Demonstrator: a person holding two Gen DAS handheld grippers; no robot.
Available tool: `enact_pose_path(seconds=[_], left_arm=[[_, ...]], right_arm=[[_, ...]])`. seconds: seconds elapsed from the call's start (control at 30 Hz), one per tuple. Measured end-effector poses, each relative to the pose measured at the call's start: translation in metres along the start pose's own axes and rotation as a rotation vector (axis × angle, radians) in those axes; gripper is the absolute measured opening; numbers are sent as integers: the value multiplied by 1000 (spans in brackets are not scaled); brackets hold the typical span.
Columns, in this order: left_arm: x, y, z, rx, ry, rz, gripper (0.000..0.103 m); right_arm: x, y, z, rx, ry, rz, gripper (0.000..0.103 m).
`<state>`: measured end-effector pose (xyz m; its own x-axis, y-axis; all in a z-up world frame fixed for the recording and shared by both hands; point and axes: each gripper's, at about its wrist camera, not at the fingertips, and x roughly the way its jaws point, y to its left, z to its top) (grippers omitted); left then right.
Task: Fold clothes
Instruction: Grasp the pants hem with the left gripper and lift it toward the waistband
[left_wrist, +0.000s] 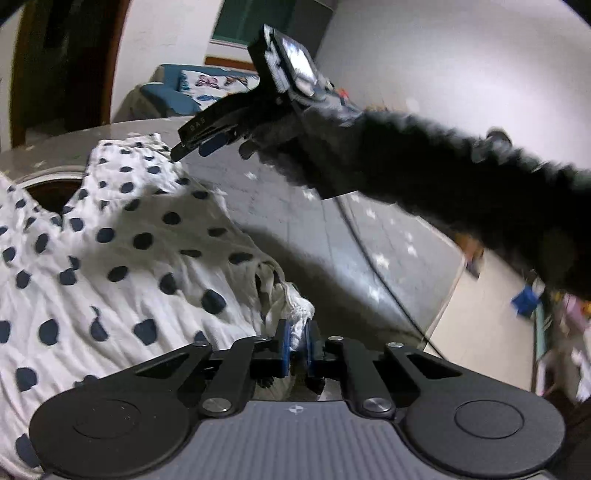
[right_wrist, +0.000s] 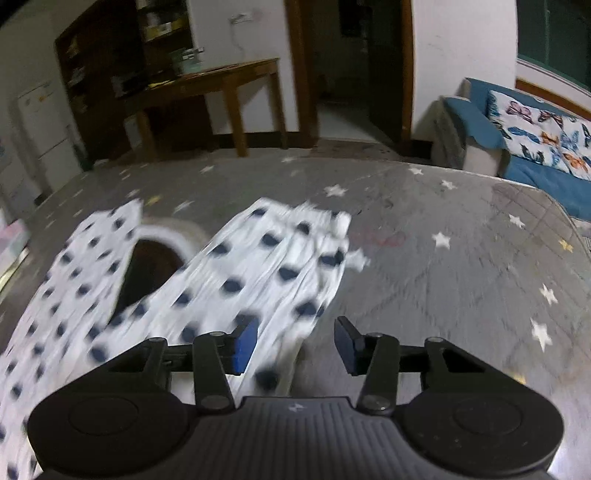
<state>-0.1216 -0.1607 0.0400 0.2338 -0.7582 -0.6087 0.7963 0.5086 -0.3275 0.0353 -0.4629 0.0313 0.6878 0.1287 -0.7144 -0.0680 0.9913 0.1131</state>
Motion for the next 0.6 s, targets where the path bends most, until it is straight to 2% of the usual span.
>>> enact_pose_path(seconds=[0.23, 0.43, 0.5, 0.57, 0.6], left_arm=[[-24, 23, 8, -105, -39, -16, 9], [-37, 38, 13, -157, -64, -23, 9], [-39, 40, 14, -161, -72, -25, 9], [-42, 41, 13, -166, -79, -27, 9], [-44, 42, 13, -170, -83, -29, 9]], right_arm=[[57, -19, 32, 85, 13, -32, 46], [82, -14, 44, 71, 5, -55, 46], [86, -12, 47, 64, 5, -62, 39], [88, -10, 50, 59, 11, -73, 15], [88, -10, 52, 65, 15, -80, 10]])
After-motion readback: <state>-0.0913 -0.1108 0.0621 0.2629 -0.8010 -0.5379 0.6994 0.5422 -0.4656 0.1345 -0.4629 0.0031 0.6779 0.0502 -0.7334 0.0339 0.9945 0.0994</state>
